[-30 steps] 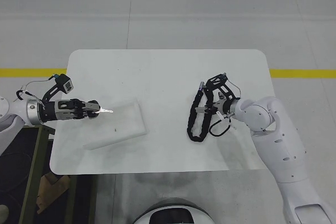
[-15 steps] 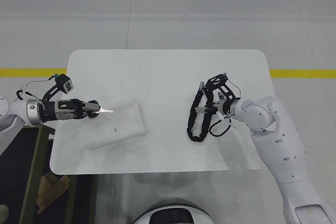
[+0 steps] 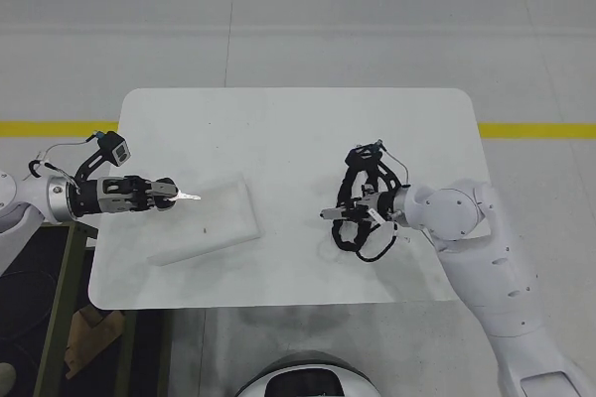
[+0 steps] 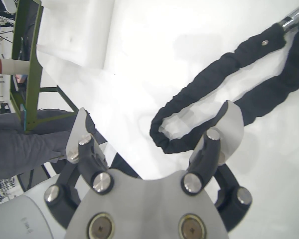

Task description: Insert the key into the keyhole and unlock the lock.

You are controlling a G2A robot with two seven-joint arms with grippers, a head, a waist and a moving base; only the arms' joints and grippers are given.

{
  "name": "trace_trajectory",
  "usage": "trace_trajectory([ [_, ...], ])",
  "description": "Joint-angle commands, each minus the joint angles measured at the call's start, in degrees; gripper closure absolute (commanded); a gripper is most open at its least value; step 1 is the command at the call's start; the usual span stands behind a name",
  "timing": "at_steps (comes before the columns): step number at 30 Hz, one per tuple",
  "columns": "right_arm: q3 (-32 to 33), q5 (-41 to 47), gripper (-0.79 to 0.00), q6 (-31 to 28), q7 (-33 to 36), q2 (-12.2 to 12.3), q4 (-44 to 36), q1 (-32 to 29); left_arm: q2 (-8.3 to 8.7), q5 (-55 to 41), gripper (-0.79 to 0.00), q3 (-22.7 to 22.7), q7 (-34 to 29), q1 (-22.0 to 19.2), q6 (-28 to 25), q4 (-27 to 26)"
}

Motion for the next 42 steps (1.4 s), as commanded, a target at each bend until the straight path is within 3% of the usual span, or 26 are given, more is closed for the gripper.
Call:
trace_trajectory([
  [1,-0.4,2.9,-0.785,4.8,1.3,-0.4,1.1,0.9,0.0,0.0,0.0,0.0,0.0,0.0,0.0,0.0],
  [4,-0.1,8.7,-0.785,6.4,2.2,-0.9,4.1,3.1,0.0,0.0,0.0,0.0,0.0,0.0,0.0,0.0],
  [15,-0.1,8.5,-0.785,6.5,2.0,-0.9,4.2,3.1,0.0,0.0,0.0,0.0,0.0,0.0,0.0,0.0],
  [17,0.7,15.3,-0.785,8.6,3.7,-1.1,3.4,0.0,0.0,0.0,0.0,0.0,0.0,0.0,0.0,0.0],
  [21,-0.9,19.8,-0.785,18.0,6.2,-1.9,5.9,5.6,0.0,0.0,0.0,0.0,0.0,0.0,0.0,0.0],
  [25,-5.5,15.6,-0.785,24.6,5.9,-2.9,8.9,11.6,0.0,0.0,0.0,0.0,0.0,0.0,0.0,0.0],
  [33,-16.1,4.6,-0.785,31.7,-1.1,-5.4,22.3,21.5,0.0,0.0,0.0,0.0,0.0,0.0,0.0,0.0],
  [42,-20.7,1.1,-0.785,33.9,-3.4,-7.4,29.3,25.5,0.0,0.0,0.0,0.0,0.0,0.0,0.0,0.0],
])
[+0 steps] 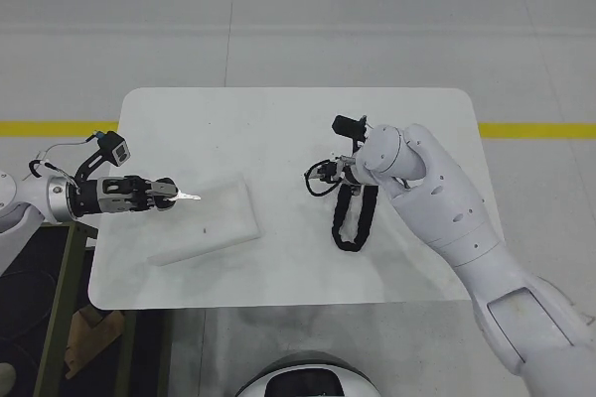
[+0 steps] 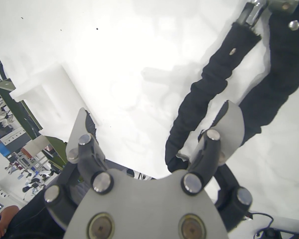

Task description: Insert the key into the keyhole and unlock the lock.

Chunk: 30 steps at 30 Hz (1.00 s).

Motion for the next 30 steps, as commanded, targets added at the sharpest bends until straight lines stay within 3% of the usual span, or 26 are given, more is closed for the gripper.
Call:
trace_trajectory([
  [1,-0.8,-1.7,-0.785,0.7,-0.7,-0.3,1.2,0.5,0.0,0.0,0.0,0.0,0.0,0.0,0.0,0.0],
  [9,-1.7,-5.5,-0.785,2.4,-2.3,-1.5,5.4,1.8,0.0,0.0,0.0,0.0,0.0,0.0,0.0,0.0],
  [12,-1.7,-6.6,-0.588,2.3,-2.3,-2.0,6.0,2.0,0.0,0.0,0.0,0.0,0.0,0.0,0.0,0.0],
  [14,-1.6,-7.7,-0.416,2.5,-2.5,-2.3,6.4,2.0,0.0,0.0,0.0,0.0,0.0,0.0,0.0,0.0],
  [15,-1.4,-7.8,-0.397,2.4,-2.4,-2.5,6.7,2.0,0.0,0.0,0.0,0.0,0.0,0.0,0.0,0.0],
  [24,0.2,-10.7,-0.397,3.6,-3.6,-4.2,7.9,1.2,0.0,0.0,0.0,0.0,0.0,0.0,0.0,0.0],
  [26,0.5,-11.2,-0.496,3.1,-3.1,-4.6,8.6,1.2,0.0,0.0,0.0,0.0,0.0,0.0,0.0,0.0],
  [29,0.9,-12.2,-0.542,2.9,-2.9,-5.3,10.1,1.2,0.0,0.0,0.0,0.0,0.0,0.0,0.0,0.0],
  [30,0.9,-12.7,-0.508,3.1,-3.0,-5.5,10.7,1.2,0.0,0.0,0.0,0.0,0.0,0.0,0.0,0.0],
])
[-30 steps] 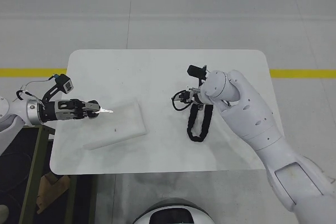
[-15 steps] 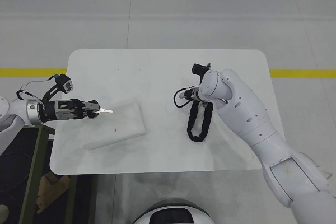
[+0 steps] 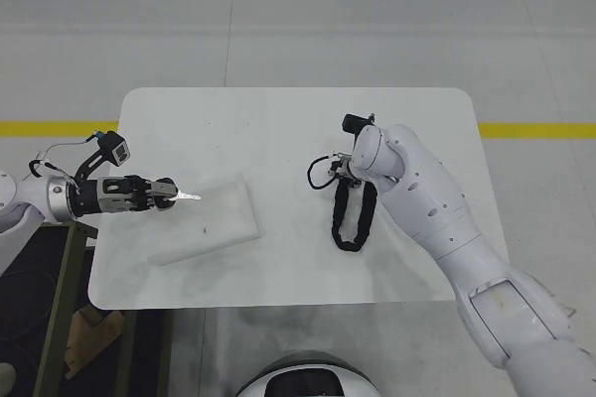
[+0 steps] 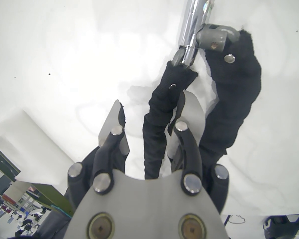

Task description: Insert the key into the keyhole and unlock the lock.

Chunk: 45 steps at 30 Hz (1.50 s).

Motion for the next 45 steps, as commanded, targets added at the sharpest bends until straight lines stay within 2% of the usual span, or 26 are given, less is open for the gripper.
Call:
trace_trajectory([
  [1,0.1,-0.4,-0.449,-0.1,0.1,-0.5,0.9,0.0,0.0,0.0,0.0,0.0,0.0,0.0,0.0,0.0],
  [3,0.4,-1.1,-0.289,0.1,-0.1,-1.0,2.0,0.1,0.0,0.0,0.0,0.0,0.0,0.0,0.0,0.0],
  [4,0.6,-1.3,-0.099,0.2,-0.1,-1.2,2.4,0.2,0.0,0.0,0.0,0.0,0.0,0.0,0.0,0.0],
  [5,0.9,-1.3,0.0,0.2,-0.2,-1.5,2.8,0.3,0.0,0.0,0.0,0.0,0.0,0.0,0.0,0.0],
  [12,4.2,-2.7,0.0,0.0,0.1,-2.4,1.9,-0.8,0.0,0.0,0.0,0.0,0.0,0.0,0.0,0.0],
  [16,8.6,-2.7,0.0,-2.1,2.1,-1.8,-4.4,-3.1,0.0,0.0,0.0,0.0,0.0,0.0,0.0,0.0],
  [20,12.3,-5.0,0.0,-3.2,3.2,-0.9,-13.8,-8.5,0.0,0.0,0.0,0.0,0.0,0.0,0.0,0.0],
  [22,13.5,-6.5,0.0,-4.3,4.4,-0.5,-16.0,-10.8,0.0,0.0,0.0,0.0,0.0,0.0,0.0,0.0],
  [32,12.5,-10.7,0.0,-7.0,7.0,-1.8,-11.2,-10.5,0.0,0.0,0.0,0.0,0.0,0.0,0.0,0.0],
  [34,12.5,-11.4,-0.197,-6.9,6.9,-2.2,-10.3,-10.1,0.0,0.0,0.0,0.0,0.0,0.0,0.0,0.0],
  [36,12.4,-12.6,-0.289,-6.5,6.5,-2.6,-9.9,-9.7,0.0,0.0,0.0,0.0,0.0,0.0,0.0,0.0],
  [38,12.6,-13.1,-0.311,-6.6,6.6,-2.9,-9.2,-9.4,0.0,0.0,0.0,0.0,0.0,0.0,0.0,0.0],
  [41,12.8,-14.3,-0.286,-6.6,6.6,-3.5,-8.5,-9.0,0.0,0.0,0.0,0.0,0.0,0.0,0.0,0.0],
  [45,13.0,-15.3,-0.305,-6.6,6.6,-4.2,-7.7,-8.6,0.0,0.0,0.0,0.0,0.0,0.0,0.0,0.0],
])
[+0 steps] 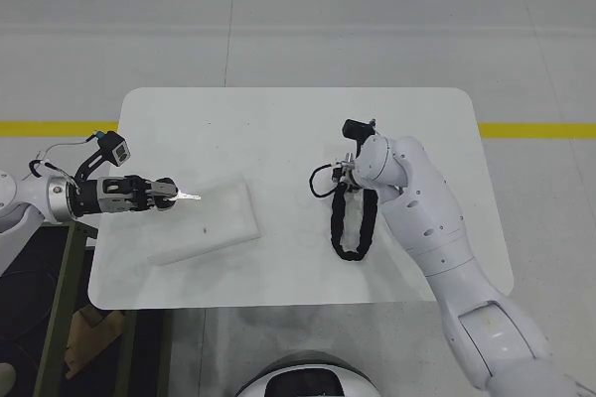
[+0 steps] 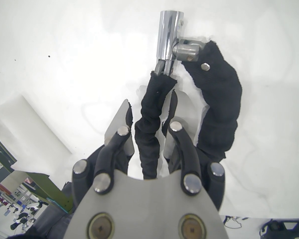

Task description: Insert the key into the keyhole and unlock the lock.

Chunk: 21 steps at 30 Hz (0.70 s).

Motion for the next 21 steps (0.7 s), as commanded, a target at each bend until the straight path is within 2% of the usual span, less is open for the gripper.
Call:
trace_trajectory([
  [1,0.0,-0.5,-0.311,-0.1,0.1,-0.3,0.4,0.2,0.0,0.0,0.0,0.0,0.0,0.0,0.0,0.0],
  [8,0.0,-3.2,-0.314,0.7,-0.7,-1.8,3.5,1.6,0.0,0.0,0.0,0.0,0.0,0.0,0.0,0.0],
  [11,0.4,-3.5,-0.179,0.9,-0.9,-2.5,4.9,2.1,0.0,0.0,0.0,0.0,0.0,0.0,0.0,0.0],
  [12,0.6,-3.6,0.0,0.9,-0.9,-2.7,5.3,2.2,0.0,0.0,0.0,0.0,0.0,0.0,0.0,0.0],
  [17,2.4,-3.2,0.0,0.4,-0.4,-3.4,6.0,2.2,0.0,0.0,0.0,0.0,0.0,0.0,0.0,0.0],
  [21,6.2,-0.1,0.0,-3.2,2.2,-3.2,0.2,0.1,0.0,0.0,0.0,0.0,0.0,0.0,0.0,0.0],
])
